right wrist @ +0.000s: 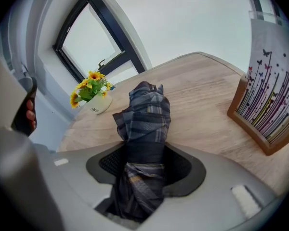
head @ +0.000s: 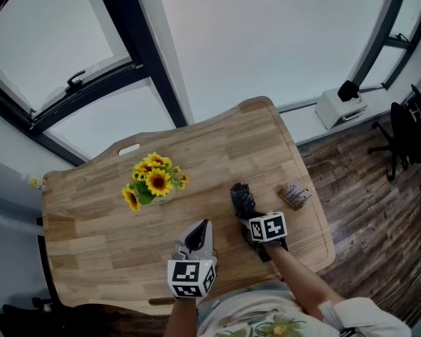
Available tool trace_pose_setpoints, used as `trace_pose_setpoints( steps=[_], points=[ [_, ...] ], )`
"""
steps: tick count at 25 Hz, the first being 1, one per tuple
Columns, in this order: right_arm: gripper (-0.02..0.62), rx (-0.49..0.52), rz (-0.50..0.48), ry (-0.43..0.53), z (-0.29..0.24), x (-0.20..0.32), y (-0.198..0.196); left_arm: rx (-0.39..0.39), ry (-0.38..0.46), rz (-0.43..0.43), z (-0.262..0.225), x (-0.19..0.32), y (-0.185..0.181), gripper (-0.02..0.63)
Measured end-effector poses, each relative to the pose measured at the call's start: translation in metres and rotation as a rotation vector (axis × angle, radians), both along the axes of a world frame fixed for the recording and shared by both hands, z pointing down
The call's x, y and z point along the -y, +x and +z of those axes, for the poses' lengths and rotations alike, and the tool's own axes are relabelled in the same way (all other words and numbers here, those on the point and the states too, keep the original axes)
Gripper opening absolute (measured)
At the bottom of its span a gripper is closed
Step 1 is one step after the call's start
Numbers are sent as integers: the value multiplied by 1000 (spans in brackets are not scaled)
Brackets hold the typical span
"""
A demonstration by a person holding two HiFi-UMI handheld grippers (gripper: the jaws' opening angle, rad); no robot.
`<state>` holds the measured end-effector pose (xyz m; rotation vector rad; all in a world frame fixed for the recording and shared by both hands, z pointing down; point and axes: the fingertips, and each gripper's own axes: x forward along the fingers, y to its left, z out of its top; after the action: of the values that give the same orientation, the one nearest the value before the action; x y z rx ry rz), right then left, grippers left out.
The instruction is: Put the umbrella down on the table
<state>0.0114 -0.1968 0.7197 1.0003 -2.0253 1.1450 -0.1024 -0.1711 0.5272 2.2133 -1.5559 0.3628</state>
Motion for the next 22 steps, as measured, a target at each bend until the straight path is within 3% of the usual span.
trace_pose_setpoints(
  steps=[8, 14, 22],
  points=[
    [279, -40, -13, 55, -1, 0, -3, 4, -1, -1, -1, -3, -1, 3],
    [328, 8, 4, 67, -9, 1, -7, 6, 0, -1, 0, -7, 0, 3],
    [328, 44, 27, 205, -57, 14, -7, 4, 11, -7, -3, -8, 1, 3]
  ],
)
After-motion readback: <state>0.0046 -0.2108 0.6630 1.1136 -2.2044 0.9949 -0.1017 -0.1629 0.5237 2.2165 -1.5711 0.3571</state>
